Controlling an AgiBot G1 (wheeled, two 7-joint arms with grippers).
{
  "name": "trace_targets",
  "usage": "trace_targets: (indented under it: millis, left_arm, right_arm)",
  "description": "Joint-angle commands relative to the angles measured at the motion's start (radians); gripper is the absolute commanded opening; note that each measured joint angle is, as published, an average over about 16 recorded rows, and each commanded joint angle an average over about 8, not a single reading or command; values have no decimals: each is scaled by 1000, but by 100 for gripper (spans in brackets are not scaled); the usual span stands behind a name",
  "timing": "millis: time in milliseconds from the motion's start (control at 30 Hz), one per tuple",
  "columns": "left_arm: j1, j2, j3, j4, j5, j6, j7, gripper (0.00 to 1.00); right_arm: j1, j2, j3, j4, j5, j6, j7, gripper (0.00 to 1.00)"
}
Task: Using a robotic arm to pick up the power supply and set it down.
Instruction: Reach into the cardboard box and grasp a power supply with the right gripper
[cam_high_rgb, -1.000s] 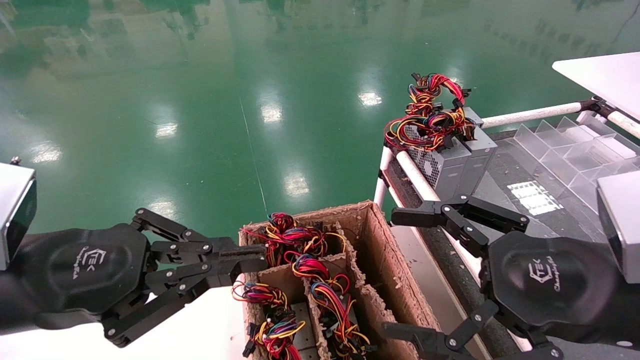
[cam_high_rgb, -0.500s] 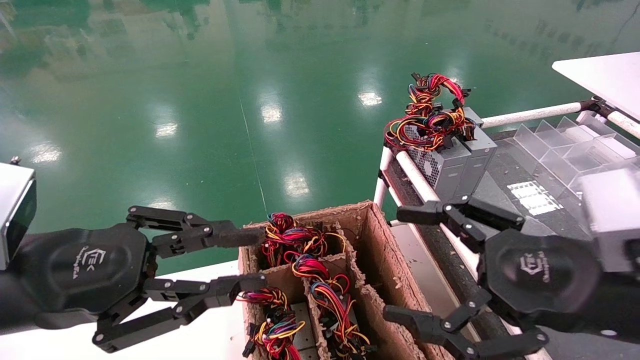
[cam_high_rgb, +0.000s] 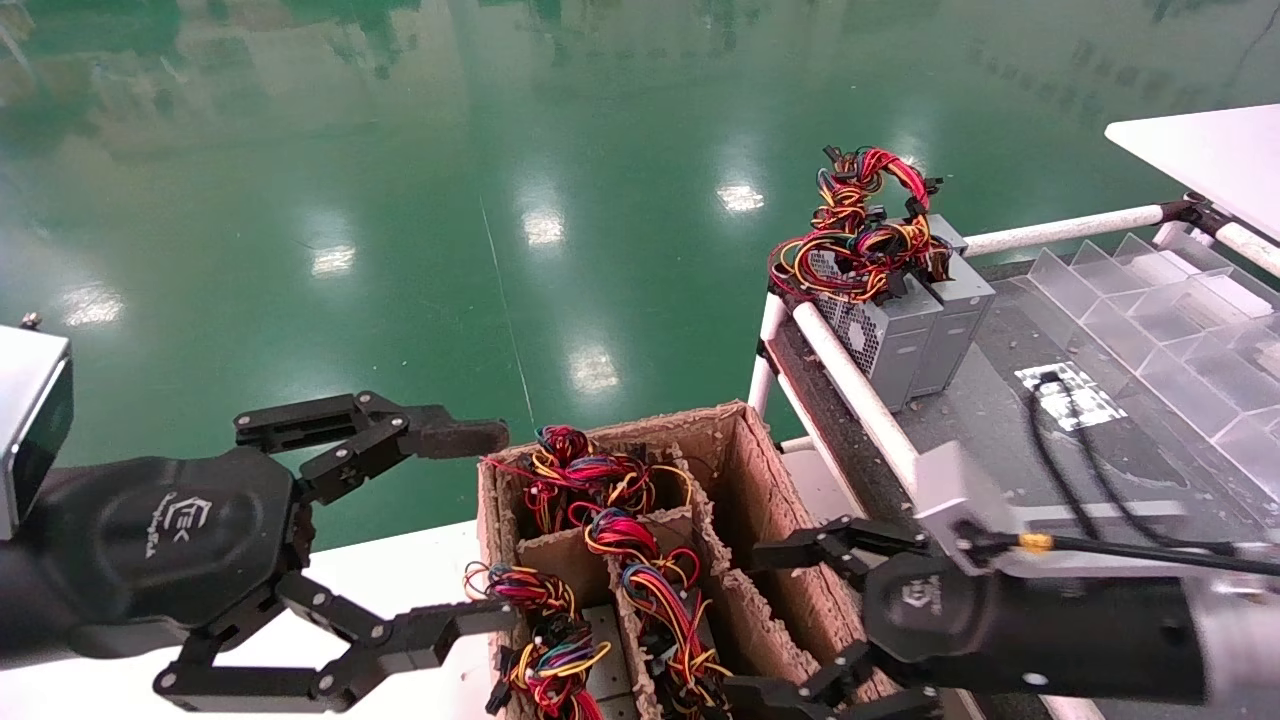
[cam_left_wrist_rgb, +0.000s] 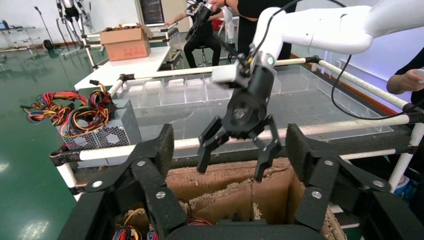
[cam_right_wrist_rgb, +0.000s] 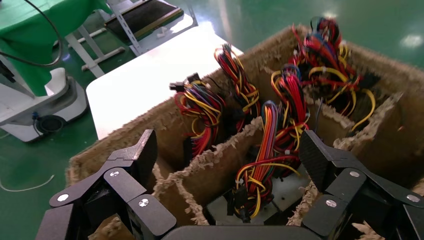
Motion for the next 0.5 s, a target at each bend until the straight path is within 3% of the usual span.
trace_targets:
  millis: [33, 433, 467, 500]
  left_arm:
    - [0, 0, 0, 0, 0, 0, 0, 100]
    - [0, 0, 1, 0, 0, 0, 0, 100]
    - [0, 0, 1, 0, 0, 0, 0, 100]
    - [0, 0, 1, 0, -1, 0, 0, 100]
  right_arm:
    - [17, -26, -22, -37, -28, -6, 8, 100]
    - [76, -148, -80, -214, -88, -40, -56, 100]
    - [80, -157, -84, -226, -93, -41, -61, 97]
    - [84, -165, -88, -238, -96, -42, -66, 86]
